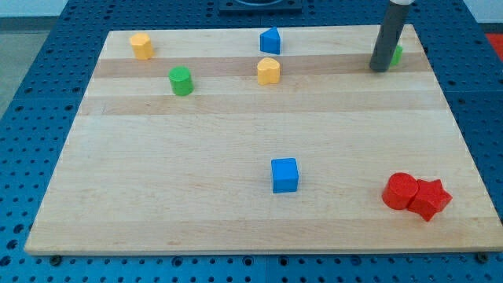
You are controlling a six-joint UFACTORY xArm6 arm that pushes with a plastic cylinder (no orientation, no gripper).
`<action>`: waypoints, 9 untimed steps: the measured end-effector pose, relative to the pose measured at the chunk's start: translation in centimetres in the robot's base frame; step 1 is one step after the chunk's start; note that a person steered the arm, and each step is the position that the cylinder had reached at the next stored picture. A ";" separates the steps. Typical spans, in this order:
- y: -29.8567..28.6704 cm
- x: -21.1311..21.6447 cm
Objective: Push the green star to the top right of the board
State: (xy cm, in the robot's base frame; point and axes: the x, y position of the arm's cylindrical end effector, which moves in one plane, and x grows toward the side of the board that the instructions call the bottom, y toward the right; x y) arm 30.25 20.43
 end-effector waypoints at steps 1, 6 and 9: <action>0.1 -1.3; 2.3 -0.9; 0.0 -1.1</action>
State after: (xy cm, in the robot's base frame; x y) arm 29.18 20.41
